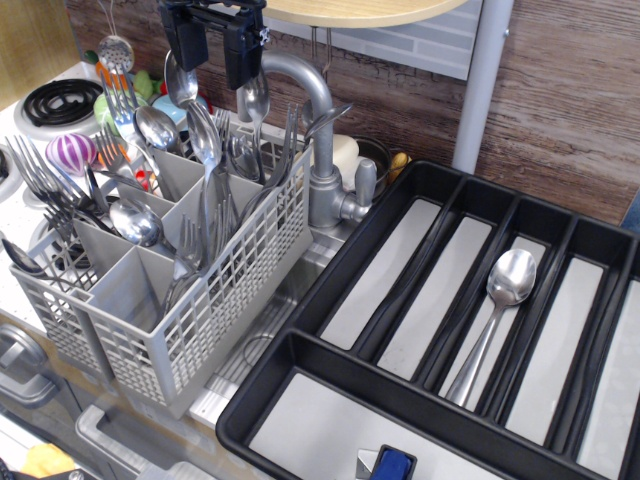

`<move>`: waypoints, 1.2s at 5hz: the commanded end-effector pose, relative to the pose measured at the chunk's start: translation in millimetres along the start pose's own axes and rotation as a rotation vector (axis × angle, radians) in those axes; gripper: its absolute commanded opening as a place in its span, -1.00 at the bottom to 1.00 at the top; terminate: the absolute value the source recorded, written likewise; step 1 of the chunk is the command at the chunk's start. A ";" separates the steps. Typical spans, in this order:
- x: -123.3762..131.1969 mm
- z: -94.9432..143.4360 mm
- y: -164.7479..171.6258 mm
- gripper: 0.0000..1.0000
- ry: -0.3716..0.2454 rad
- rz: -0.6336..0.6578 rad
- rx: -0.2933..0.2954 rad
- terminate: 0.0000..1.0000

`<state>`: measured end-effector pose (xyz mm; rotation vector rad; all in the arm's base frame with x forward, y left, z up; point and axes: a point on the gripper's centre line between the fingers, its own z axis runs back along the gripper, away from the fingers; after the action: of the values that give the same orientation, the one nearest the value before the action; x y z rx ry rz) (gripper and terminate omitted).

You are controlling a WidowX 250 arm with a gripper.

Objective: Put big spoon from basket to tray

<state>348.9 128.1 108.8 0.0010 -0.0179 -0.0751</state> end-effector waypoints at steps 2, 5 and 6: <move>2.8 -5.0 -0.2 1.00 -0.121 0.228 0.087 -1.00; -3.2 -7.9 15.7 1.00 -0.227 0.502 0.201 -1.00; -5.2 -16.6 21.5 1.00 -0.284 0.521 0.197 -1.00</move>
<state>344.7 149.5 66.1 0.1544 -0.2594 0.4490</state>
